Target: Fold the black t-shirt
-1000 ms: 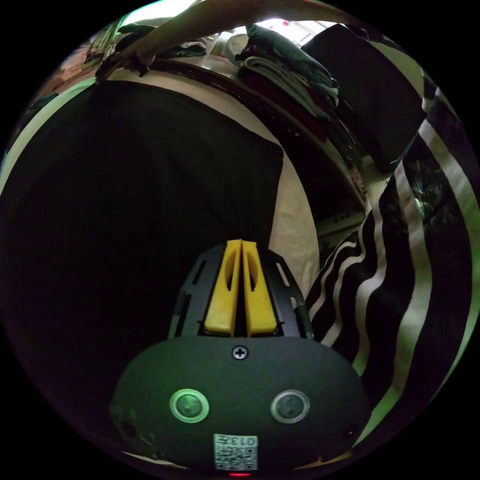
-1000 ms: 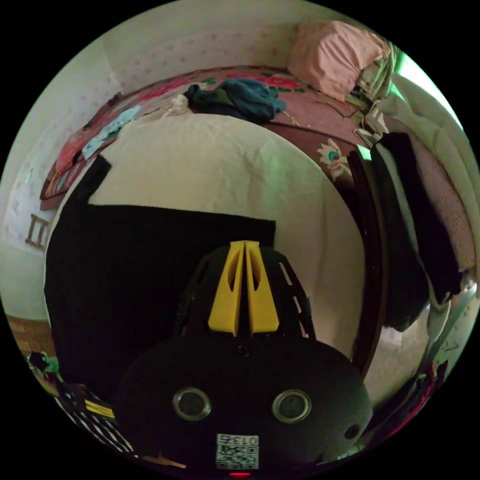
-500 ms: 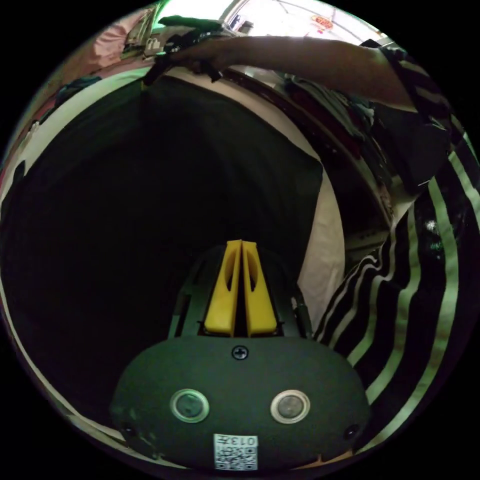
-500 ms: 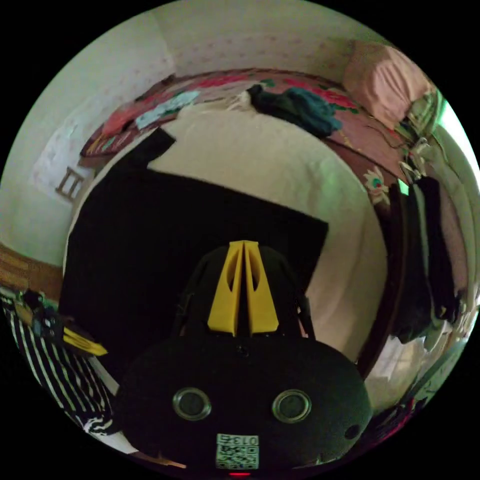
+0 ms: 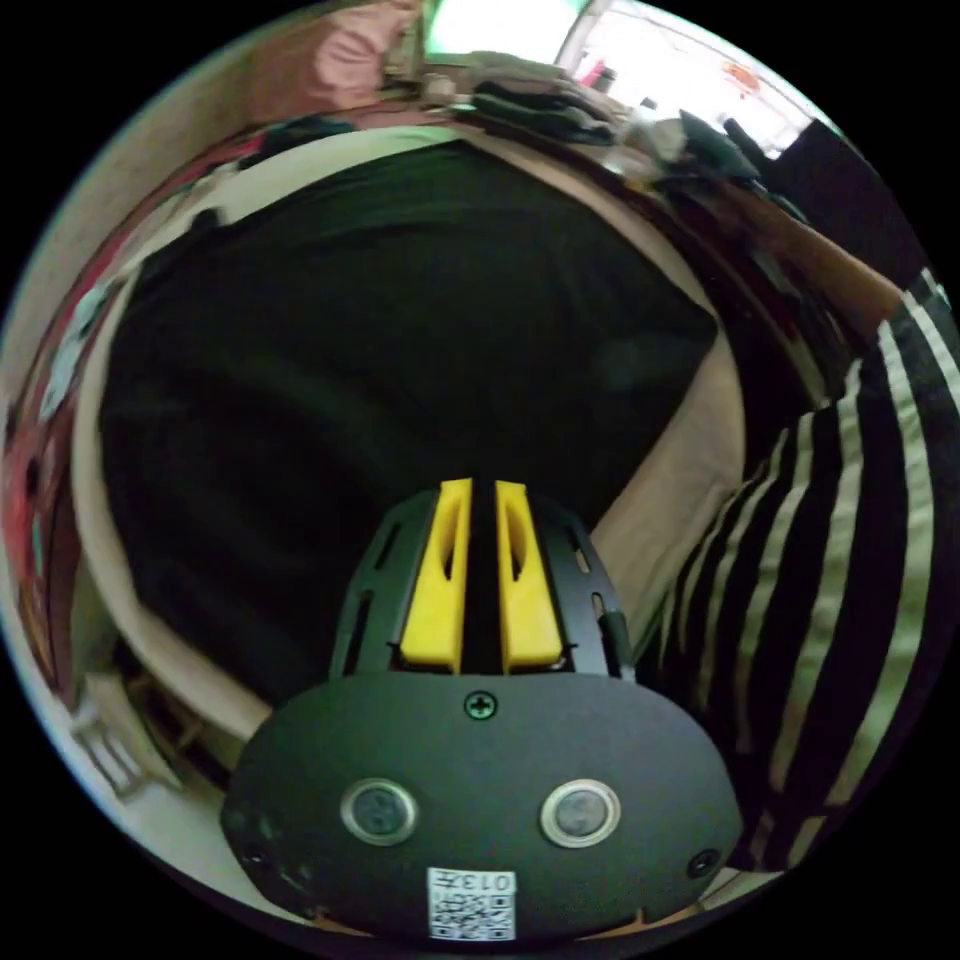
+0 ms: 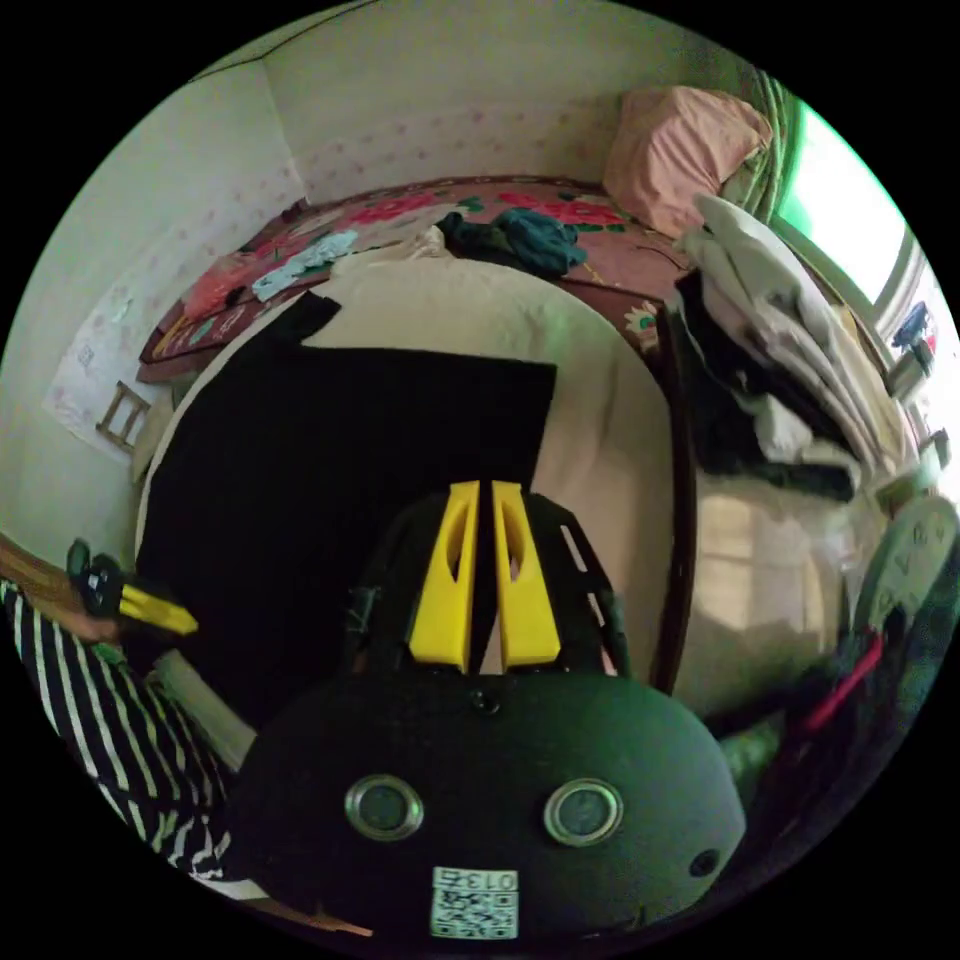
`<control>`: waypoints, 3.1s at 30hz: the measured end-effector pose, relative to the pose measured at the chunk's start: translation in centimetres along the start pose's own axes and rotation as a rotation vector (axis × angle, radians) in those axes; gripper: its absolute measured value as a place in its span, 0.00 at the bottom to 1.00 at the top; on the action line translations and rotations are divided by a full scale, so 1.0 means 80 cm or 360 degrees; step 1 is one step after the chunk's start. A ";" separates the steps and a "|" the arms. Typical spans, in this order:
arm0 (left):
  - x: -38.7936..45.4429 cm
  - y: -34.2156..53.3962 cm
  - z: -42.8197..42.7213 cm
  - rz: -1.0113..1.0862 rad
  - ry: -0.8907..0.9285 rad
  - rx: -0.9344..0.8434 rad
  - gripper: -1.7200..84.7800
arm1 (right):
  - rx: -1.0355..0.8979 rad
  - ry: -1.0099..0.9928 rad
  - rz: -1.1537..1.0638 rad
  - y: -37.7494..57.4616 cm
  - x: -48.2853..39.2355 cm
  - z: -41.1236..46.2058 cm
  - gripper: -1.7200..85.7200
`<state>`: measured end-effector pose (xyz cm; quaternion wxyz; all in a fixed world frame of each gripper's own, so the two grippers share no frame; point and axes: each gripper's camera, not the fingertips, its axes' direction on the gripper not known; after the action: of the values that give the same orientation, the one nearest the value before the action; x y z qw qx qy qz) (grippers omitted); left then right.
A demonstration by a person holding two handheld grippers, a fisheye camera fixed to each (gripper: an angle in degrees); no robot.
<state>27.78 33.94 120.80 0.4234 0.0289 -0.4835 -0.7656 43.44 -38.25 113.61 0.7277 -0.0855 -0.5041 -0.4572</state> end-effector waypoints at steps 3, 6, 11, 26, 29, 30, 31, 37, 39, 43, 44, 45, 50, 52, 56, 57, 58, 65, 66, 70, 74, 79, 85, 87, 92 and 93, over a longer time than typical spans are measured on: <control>-0.016 0.074 -0.033 -0.0377 -0.0228 0.0013 0.14 | -0.0203 -0.0103 0.0078 0.105 -0.018 0.009 0.14; -0.022 0.147 -0.062 -0.0735 -0.0266 -0.0009 0.15 | -0.0278 -0.0015 0.0193 0.185 -0.037 0.012 0.14; 0.002 0.255 -0.092 -0.1106 -0.0289 -0.0021 0.17 | -0.0231 0.0053 0.0259 0.240 -0.043 0.010 0.13; 0.009 0.347 -0.132 -0.1130 -0.0165 -0.0082 0.06 | -0.0316 -0.0003 0.0031 0.281 -0.033 0.004 0.04; 0.006 0.361 -0.151 -0.1053 -0.0190 -0.0115 0.06 | -0.0377 -0.0026 0.0028 0.294 -0.026 0.019 0.03; 0.004 0.365 -0.154 -0.1047 -0.0180 -0.0109 0.06 | -0.0388 -0.0019 0.0020 0.298 -0.025 0.026 0.03; 0.001 0.377 -0.165 -0.1059 -0.0151 -0.0076 0.06 | -0.0381 -0.0025 0.0038 0.299 -0.023 0.025 0.03; -0.008 0.455 -0.218 -0.1227 -0.0097 0.0130 0.16 | -0.0386 -0.0016 0.0041 0.313 -0.024 0.022 0.04; -0.013 0.477 -0.226 -0.1281 -0.0034 0.0197 0.18 | -0.0386 -0.0025 0.0066 0.317 -0.024 0.021 0.04; -0.030 0.499 -0.228 -0.1342 0.0176 0.0253 0.18 | -0.0414 0.0001 0.0059 0.322 -0.025 0.020 0.04; -0.036 0.498 -0.227 -0.1322 0.0237 0.0235 0.13 | -0.0421 0.0008 0.0053 0.323 -0.026 0.020 0.04; -0.039 0.496 -0.228 -0.1314 0.0253 0.0219 0.11 | -0.0436 0.0021 0.0039 0.323 -0.027 0.019 0.04; -0.052 0.493 -0.287 -0.1112 0.0183 0.0103 0.04 | -0.0428 0.0094 0.0004 0.324 -0.034 0.003 0.03; -0.055 0.504 -0.321 -0.1068 0.0236 0.0205 0.04 | -0.0345 0.0093 0.0010 0.330 -0.033 -0.011 0.03; -0.070 0.522 -0.357 -0.1018 0.0349 0.0173 0.03 | -0.0386 0.0087 0.0058 0.337 -0.030 -0.006 0.03; -0.073 0.523 -0.366 -0.1012 0.0305 0.0191 0.03 | -0.0308 0.0097 0.0093 0.336 -0.030 -0.015 0.03; -0.082 0.526 -0.380 -0.1052 0.0312 0.0248 0.03 | -0.0265 0.0112 0.0103 0.335 -0.030 -0.019 0.03; -0.123 0.521 -0.414 -0.1044 0.0514 0.0236 0.03 | -0.0447 0.0061 0.0141 0.340 -0.018 -0.002 0.03; -0.125 0.519 -0.424 -0.1038 0.0481 0.0261 0.03 | -0.0430 0.0048 0.0157 0.341 -0.017 -0.006 0.03; -0.160 0.494 -0.493 -0.0933 0.0338 0.0348 0.03 | -0.0243 0.0006 0.0159 0.335 -0.014 -0.037 0.03; -0.217 0.438 -0.556 -0.0737 0.0241 0.0394 0.03 | -0.0031 -0.0073 0.0202 0.308 -0.004 -0.068 0.03; -0.304 0.349 -0.584 -0.0570 0.0178 0.0300 0.04 | -0.0029 -0.0008 0.0127 0.227 0.002 -0.057 0.03; -0.410 0.249 -0.567 -0.0558 0.0119 0.0108 0.07 | -0.0222 0.0053 0.0159 0.142 0.013 0.006 0.04; -0.436 0.238 -0.559 -0.0653 0.0091 0.0117 0.10 | -0.0278 0.0061 0.0215 0.128 0.018 0.025 0.05; -0.474 0.273 -0.577 -0.0940 0.0191 0.0320 0.14 | -0.0174 0.0018 0.0419 0.122 0.029 0.022 0.09; -0.471 0.280 -0.581 -0.0934 0.0205 0.0335 0.14 | -0.0129 0.0007 0.0453 0.128 0.031 0.012 0.10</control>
<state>86.88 22.29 99.47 0.2089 0.2592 -0.5033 -0.7974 50.69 -33.35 119.52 0.7822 -0.1844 -0.4665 -0.3695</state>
